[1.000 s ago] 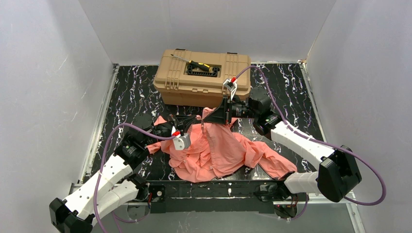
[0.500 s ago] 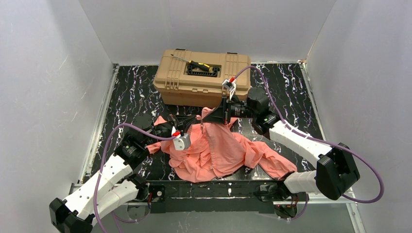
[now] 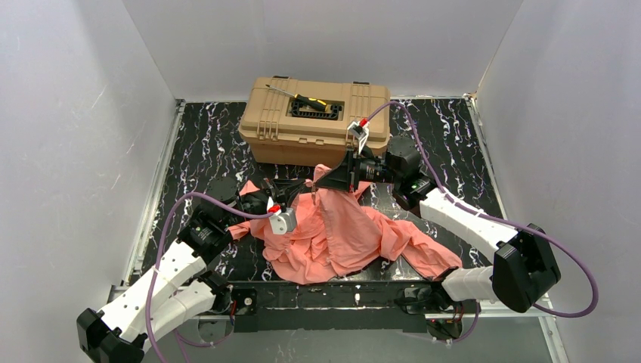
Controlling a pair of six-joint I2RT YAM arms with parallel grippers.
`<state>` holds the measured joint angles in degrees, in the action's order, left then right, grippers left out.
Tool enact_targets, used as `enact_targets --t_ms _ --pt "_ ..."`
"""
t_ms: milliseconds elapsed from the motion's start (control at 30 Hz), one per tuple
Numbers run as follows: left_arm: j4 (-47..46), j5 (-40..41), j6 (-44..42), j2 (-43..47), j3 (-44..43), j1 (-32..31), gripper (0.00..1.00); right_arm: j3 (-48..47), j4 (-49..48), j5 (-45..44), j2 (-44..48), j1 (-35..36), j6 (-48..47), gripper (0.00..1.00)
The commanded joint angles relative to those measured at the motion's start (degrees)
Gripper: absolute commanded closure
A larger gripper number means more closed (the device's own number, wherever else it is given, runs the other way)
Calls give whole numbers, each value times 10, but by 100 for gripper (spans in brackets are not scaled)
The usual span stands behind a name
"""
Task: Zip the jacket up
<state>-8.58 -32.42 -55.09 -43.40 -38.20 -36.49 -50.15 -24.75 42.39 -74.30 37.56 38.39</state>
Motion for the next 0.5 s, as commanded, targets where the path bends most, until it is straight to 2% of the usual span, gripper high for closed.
enact_targets --t_ms 0,467 --pt "-12 -12 -3 8 1 1 100 -15 -51 1 17 1 9 99" --pt "-12 -10 -3 9 1 1 100 0 -51 11 26 1 14 99"
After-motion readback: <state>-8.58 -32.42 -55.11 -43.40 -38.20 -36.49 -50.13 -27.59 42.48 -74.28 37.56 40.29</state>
